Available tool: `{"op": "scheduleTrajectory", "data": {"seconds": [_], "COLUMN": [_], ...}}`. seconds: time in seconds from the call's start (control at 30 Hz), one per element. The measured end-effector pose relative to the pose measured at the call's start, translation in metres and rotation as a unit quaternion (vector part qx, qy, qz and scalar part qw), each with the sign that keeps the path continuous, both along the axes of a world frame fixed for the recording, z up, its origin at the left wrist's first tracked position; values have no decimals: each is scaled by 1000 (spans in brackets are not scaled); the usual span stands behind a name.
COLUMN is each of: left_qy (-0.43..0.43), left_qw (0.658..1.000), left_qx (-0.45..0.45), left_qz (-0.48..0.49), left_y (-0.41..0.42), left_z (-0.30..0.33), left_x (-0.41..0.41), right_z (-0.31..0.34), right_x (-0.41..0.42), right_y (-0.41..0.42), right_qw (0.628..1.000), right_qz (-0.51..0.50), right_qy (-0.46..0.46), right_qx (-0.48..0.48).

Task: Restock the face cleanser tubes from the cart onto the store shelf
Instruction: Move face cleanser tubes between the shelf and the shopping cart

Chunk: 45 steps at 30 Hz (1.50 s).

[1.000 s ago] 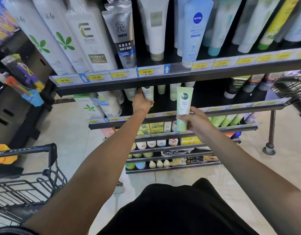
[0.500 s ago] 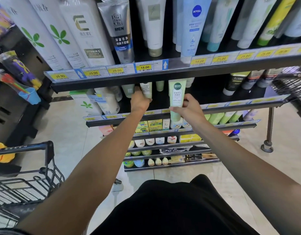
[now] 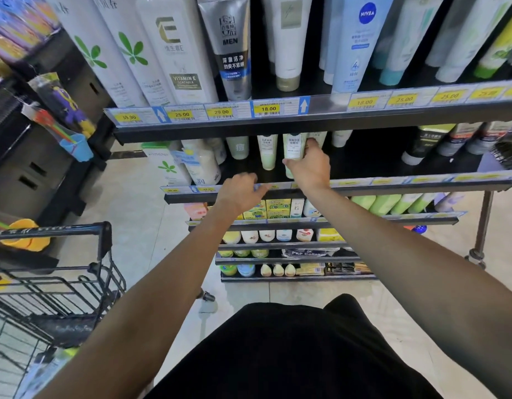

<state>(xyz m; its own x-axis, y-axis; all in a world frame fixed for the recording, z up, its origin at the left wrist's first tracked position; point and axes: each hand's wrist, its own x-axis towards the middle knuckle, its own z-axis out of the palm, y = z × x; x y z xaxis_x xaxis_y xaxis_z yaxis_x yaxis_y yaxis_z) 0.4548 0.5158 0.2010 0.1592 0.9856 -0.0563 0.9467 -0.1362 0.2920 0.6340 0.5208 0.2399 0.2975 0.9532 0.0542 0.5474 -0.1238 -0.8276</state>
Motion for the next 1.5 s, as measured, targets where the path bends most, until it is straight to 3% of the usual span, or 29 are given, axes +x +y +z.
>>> {"op": "scheduleTrajectory", "data": {"seconds": [0.23,0.4,1.07,1.27,1.5], "left_qy": [25,18,10,16,-22], "left_qw": [1000,1000,1000,1000,1000], "left_qx": [-1,19,17,-14,11], "left_qz": [-18,-9,-2,-9,-5], "left_y": [5,5,7,2,-39], "left_z": [-4,-10,-11,2,33], "left_x": [-11,-11,-11,-9,-13], "right_z": [-9,-9,-21,-6,21], "right_x": [0,-1,-7,-2,-1], "right_y": [14,15,33,6,-47], "right_qw": [999,995,996,995,973], "right_qz": [1,-16,-18,11,145], "right_qy": [-7,-67,-56,-86,-177], "right_qx": [-41,-65,-67,-54,-32]}}
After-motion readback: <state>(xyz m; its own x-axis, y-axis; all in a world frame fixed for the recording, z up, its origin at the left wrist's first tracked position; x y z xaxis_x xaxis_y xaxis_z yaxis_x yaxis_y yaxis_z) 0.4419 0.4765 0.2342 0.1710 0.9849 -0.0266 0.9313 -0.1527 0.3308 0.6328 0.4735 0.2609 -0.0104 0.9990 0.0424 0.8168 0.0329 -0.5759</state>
